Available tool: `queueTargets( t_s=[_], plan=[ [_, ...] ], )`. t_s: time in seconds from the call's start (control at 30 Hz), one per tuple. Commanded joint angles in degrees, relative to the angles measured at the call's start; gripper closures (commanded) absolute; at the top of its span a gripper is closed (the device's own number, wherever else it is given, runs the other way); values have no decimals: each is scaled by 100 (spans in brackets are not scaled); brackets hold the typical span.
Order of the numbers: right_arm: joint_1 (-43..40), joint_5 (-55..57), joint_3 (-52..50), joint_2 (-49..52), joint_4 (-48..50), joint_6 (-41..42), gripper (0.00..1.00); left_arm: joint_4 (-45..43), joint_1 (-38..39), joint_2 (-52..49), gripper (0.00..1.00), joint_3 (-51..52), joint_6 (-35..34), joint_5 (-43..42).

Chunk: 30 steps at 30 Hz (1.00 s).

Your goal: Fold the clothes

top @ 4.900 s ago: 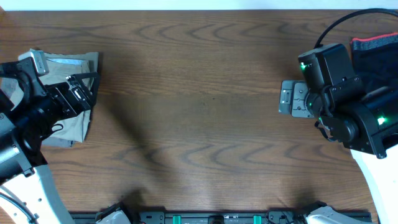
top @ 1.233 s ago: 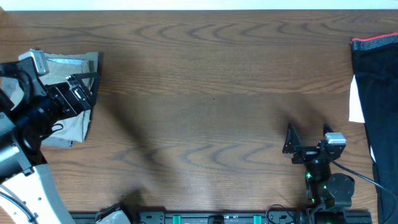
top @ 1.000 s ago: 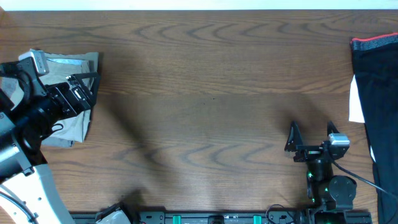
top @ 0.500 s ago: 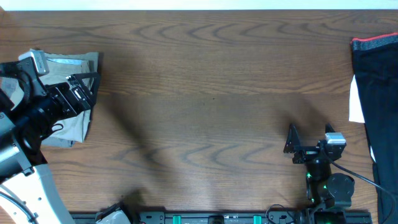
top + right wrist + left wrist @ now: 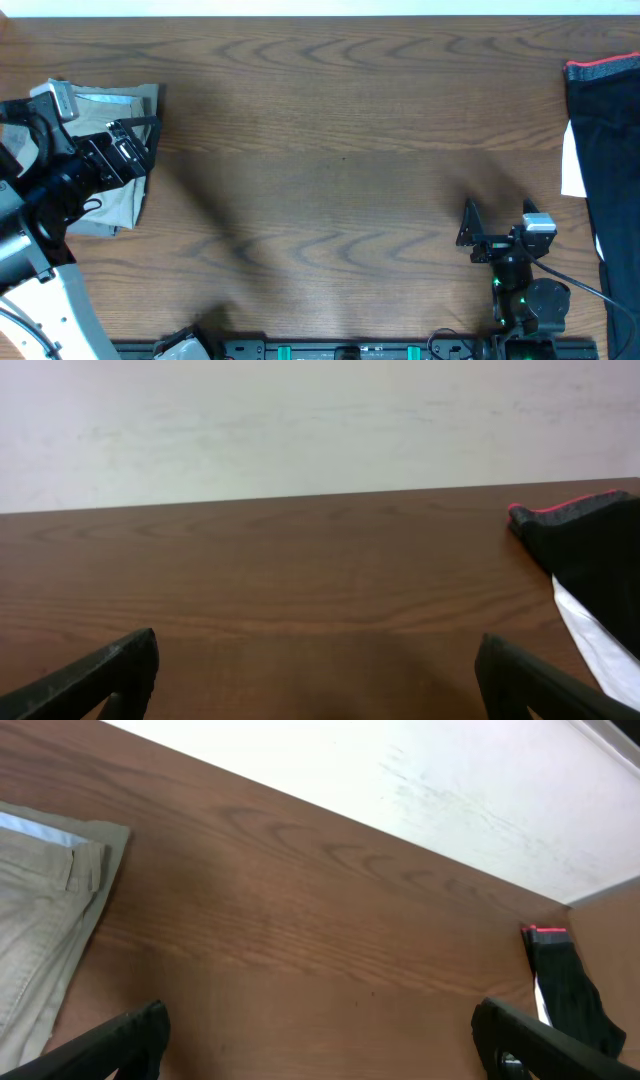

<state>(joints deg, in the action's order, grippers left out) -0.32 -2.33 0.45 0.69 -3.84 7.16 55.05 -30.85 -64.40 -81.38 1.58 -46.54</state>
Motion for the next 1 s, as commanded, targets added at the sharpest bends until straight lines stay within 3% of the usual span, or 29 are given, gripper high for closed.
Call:
queueTargets(
  t_s=[0.0, 0.7, 0.83, 0.97],
  plan=[
    [-48, 61, -13, -39, -26, -57, 1, -20, 24, -2, 2, -31, 98, -57],
    [-48, 61, -13, -39, -26, -57, 1, 229, 236, -15, 2, 4, -136, 96],
    [-48, 61, -13, -39, -26, -57, 1, 101, 1071, 229, 2, 328, -140, 1104],
    [-48, 61, -13, -39, -24, -57, 1, -632, 1875, 699, 2, 1069, -195, 1954]
  ],
)
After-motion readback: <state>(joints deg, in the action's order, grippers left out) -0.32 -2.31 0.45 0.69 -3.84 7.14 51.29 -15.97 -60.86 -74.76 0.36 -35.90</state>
